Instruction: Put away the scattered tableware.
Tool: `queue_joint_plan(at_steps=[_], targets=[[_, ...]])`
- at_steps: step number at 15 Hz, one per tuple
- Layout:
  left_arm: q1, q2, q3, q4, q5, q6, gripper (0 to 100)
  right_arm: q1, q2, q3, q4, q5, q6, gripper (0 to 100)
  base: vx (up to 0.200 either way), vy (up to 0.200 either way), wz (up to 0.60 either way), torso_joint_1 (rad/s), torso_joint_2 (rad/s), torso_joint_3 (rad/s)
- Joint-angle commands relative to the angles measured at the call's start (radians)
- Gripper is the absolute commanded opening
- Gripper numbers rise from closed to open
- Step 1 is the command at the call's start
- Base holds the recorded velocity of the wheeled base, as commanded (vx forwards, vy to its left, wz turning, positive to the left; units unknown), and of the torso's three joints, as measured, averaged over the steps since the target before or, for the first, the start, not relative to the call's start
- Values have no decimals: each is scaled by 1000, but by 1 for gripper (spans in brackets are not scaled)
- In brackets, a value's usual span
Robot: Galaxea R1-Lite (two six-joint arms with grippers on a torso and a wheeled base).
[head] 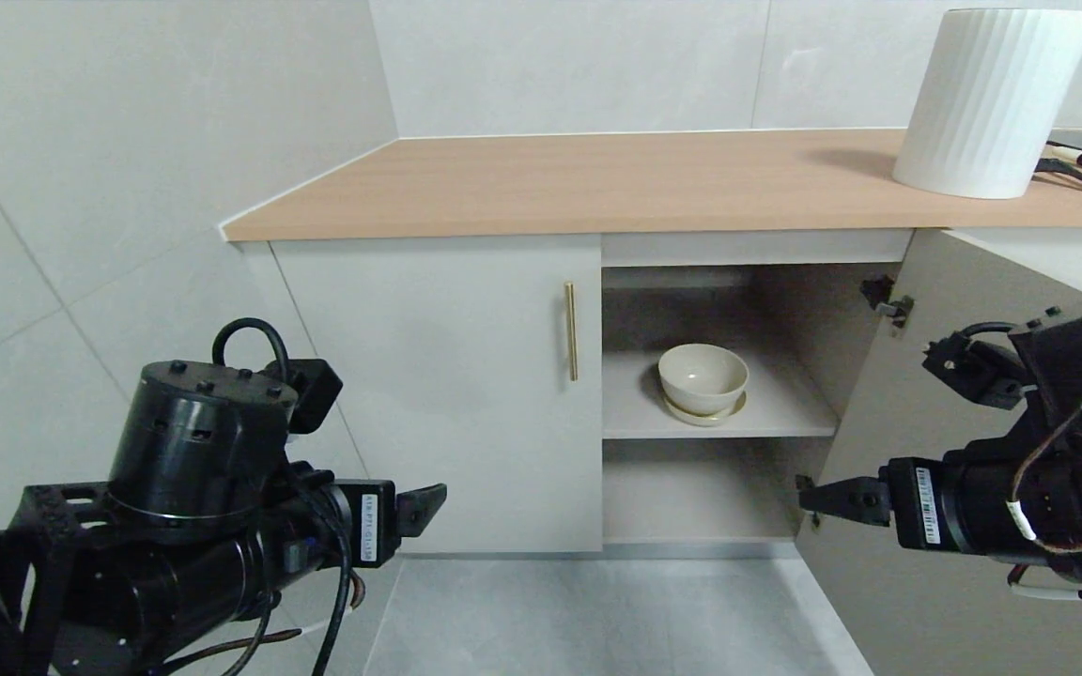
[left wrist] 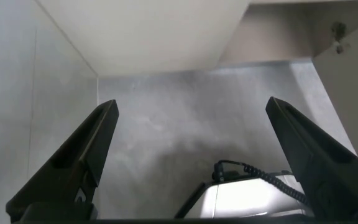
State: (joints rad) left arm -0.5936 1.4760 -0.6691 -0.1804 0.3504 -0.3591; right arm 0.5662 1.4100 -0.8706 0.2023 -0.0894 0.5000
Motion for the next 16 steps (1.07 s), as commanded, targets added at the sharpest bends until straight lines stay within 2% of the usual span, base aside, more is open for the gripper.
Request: queue_joint_plan(at_steps=[1,7,16], targets=[[0,3,-1,-1,2,0,100,6,3,2,0,0,0,100,-200,0,0,2,2,7],[0,3,0,-1,4,0,100,6,15,12,-1,2,-1,100,-200,0,0,-1,3,2],[0,1,5,-1,9,0,100,4,-17,27,2,-9,-6,100,0,0,0,0,0,0]])
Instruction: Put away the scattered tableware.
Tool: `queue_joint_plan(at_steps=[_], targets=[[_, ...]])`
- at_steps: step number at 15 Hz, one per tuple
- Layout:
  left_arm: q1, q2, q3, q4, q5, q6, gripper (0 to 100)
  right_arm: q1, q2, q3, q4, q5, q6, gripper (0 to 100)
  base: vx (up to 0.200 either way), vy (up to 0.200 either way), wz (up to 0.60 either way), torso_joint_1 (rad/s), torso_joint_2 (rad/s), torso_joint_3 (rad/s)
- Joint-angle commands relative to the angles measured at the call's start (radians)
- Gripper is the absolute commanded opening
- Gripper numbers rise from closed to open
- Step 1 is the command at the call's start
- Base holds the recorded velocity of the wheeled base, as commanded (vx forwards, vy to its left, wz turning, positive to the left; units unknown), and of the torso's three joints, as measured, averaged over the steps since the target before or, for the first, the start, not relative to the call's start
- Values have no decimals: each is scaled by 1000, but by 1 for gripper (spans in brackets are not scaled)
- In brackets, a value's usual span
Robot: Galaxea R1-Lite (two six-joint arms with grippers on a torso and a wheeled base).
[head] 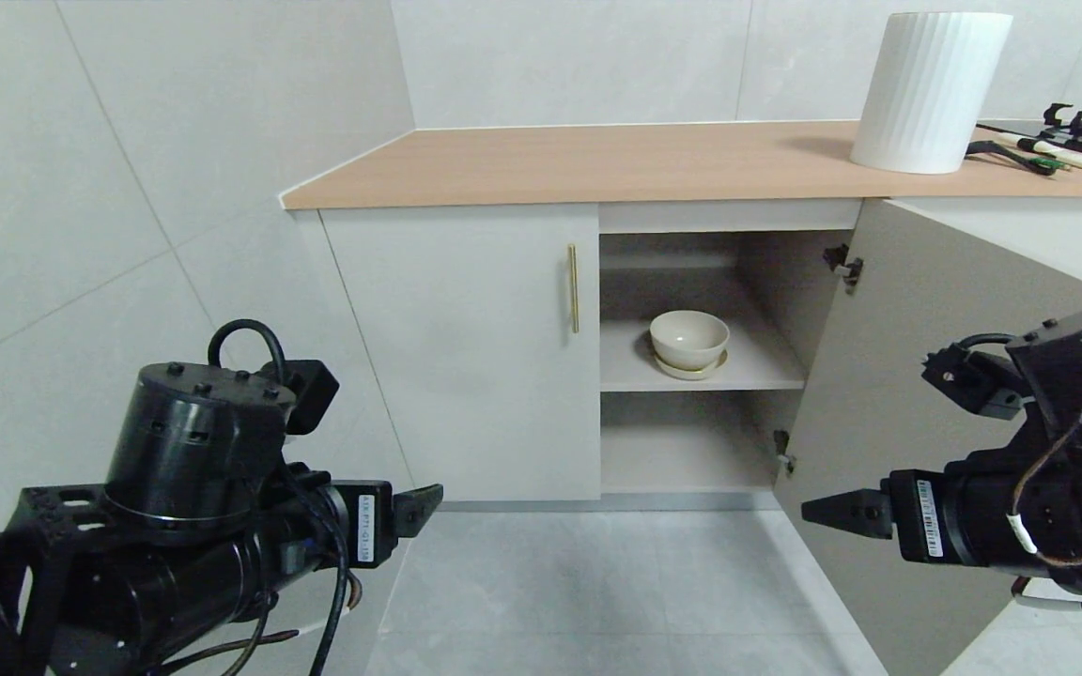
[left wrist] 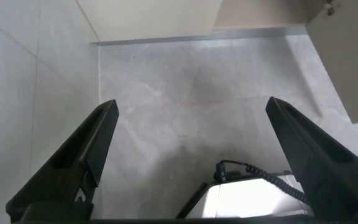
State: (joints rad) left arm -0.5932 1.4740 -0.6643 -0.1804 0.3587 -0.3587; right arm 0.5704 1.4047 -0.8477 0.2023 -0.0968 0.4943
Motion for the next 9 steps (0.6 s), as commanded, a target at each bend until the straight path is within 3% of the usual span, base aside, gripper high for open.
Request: queue_joint_plan(at_steps=[1,8,9], targets=[[0,3,0,-1,0,0,100,-1,-21,18,2,-4,-2,100,0,0,0,0,0,0],[0,2,0,-1,23,3,100,-12,-55,44,5,-6,-22,100,0,0,0,0,0,0],[0,2,-1,-1,23,1,100,-11,-58,44,11,-6,-22,100,0,-200,0,2,7,-2]])
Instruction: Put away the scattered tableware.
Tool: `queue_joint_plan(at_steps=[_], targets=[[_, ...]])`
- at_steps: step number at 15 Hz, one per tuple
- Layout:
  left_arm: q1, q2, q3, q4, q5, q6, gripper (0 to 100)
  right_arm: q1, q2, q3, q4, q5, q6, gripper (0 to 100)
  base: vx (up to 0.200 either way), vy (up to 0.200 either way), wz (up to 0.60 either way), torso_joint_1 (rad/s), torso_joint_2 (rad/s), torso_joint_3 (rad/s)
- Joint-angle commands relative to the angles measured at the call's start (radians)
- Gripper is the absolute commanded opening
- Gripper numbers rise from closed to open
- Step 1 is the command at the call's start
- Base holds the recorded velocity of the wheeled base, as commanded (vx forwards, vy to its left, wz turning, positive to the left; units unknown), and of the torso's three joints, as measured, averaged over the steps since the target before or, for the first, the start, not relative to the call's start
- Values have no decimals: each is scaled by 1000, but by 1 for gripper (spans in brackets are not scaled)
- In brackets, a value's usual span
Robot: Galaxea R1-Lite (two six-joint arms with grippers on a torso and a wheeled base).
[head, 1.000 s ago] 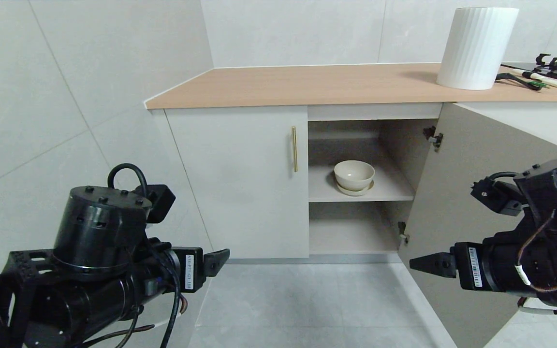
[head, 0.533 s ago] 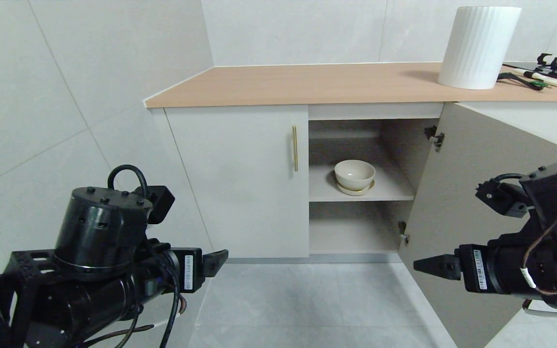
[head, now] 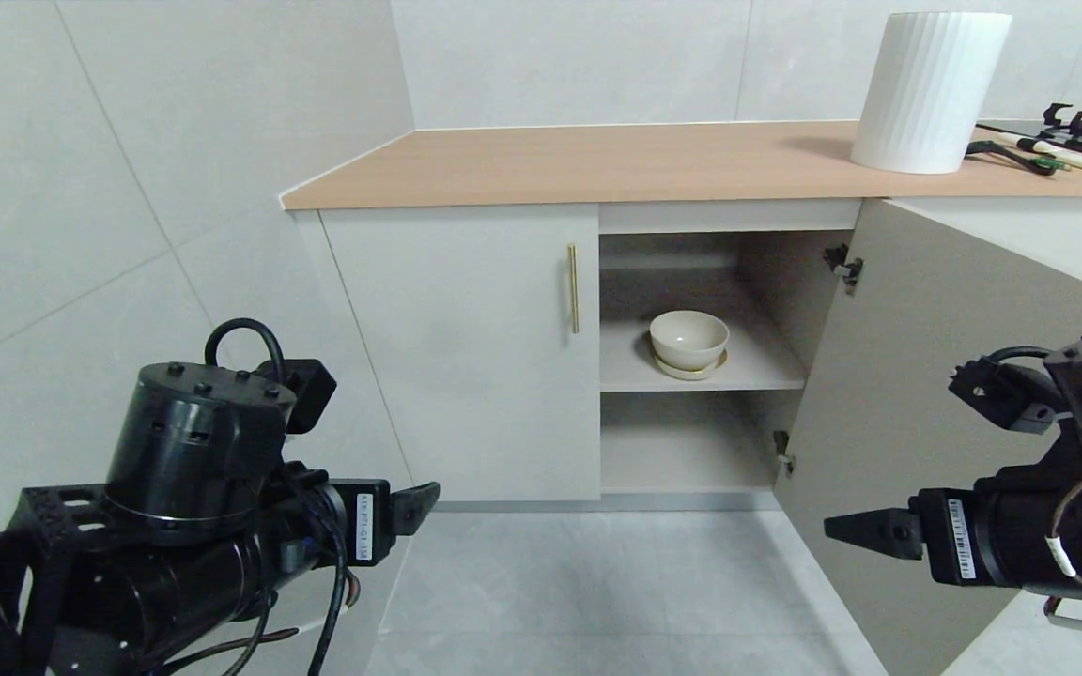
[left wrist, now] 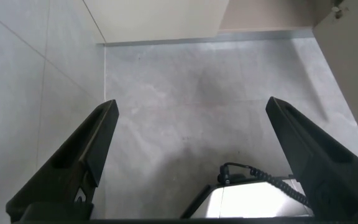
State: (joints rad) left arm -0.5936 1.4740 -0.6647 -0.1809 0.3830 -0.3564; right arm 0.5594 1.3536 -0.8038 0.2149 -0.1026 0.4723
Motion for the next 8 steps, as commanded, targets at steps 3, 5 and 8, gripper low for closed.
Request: queue_joint_plan(at_steps=[3,5,8], targets=[[0,2,-1,0,8,0,100,-1,-34,-17,77,0,-6,100,0,-200,0,-2,4,-1],[0,2,-1,0,8,0,100,-12,-60,-43,159,-5,-35,100,0,-200,0,7,5,2],[0,3,-1,0,8,0,100,-55,-71,-109,288,-6,-46,100,0,-200,0,6,2,4]])
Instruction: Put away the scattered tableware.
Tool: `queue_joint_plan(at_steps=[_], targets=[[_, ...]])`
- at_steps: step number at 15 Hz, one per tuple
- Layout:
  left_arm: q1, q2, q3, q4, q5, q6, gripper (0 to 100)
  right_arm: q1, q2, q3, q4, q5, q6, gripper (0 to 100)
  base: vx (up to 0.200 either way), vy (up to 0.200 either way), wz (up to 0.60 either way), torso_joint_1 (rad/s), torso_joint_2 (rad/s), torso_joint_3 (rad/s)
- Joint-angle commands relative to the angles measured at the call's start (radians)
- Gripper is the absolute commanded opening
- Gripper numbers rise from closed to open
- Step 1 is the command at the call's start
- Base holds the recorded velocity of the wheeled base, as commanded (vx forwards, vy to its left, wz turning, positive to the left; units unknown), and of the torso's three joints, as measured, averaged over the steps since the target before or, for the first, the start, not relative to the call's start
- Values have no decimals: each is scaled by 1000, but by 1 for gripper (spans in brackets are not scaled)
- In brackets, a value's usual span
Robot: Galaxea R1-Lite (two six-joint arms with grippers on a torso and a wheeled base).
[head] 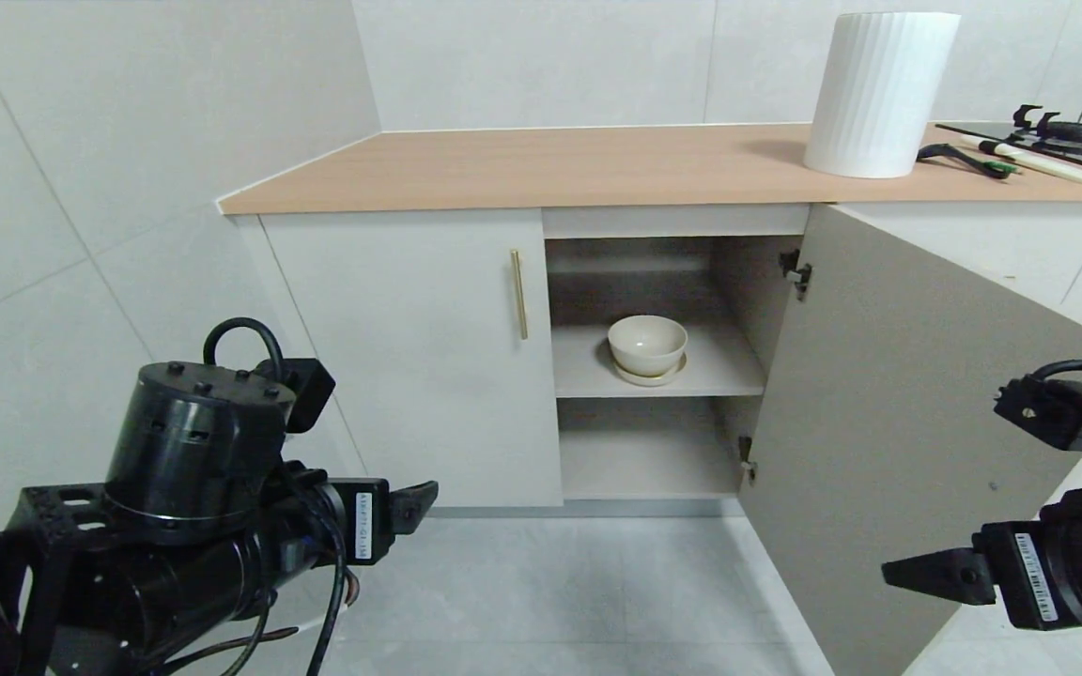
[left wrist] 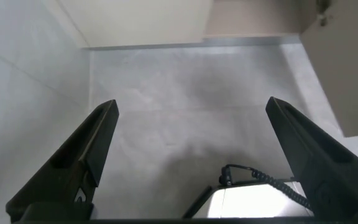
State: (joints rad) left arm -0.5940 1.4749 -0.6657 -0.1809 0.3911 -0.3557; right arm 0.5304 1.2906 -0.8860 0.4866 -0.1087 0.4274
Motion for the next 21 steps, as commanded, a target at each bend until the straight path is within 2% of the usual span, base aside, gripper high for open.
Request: queue_joint_plan(at_steps=[1,4,6,8,11,13,16,18,21], targets=[[0,2,0,0,0,-2,100,-52,-5,-48,56,0,-7,100,0,-200,0,-12,2,2],[0,7,2,0,0,-2,100,-141,-2,-102,175,1,-61,100,0,-200,0,2,2,4],[0,7,2,0,0,-2,100,-178,-4,-122,208,1,-79,100,0,0,0,0,0,0],[2,5,0,0,0,-2,100,-299,-4,-192,291,0,-111,100,0,0,0,0,0,0],[5,2,0,-2,0,-2,100,-507,53,-222,267,-6,-180,100,0,0,0,0,0,0],[5,2,-2,0,0,-2,100,-601,125,-226,187,-6,-184,100,0,0,0,0,0,0],[5,1,-2,-2,0,-2,100,-647,223,-220,55,-3,-168,100,0,0,0,0,0,0],[7,1,-2,0,0,-2,100,-645,297,-220,-28,1,-76,100,0,0,0,0,0,0],[7,-1,-3,-2,0,-2,100,-639,366,-220,-112,20,-30,100,0,0,0,0,0,0]])
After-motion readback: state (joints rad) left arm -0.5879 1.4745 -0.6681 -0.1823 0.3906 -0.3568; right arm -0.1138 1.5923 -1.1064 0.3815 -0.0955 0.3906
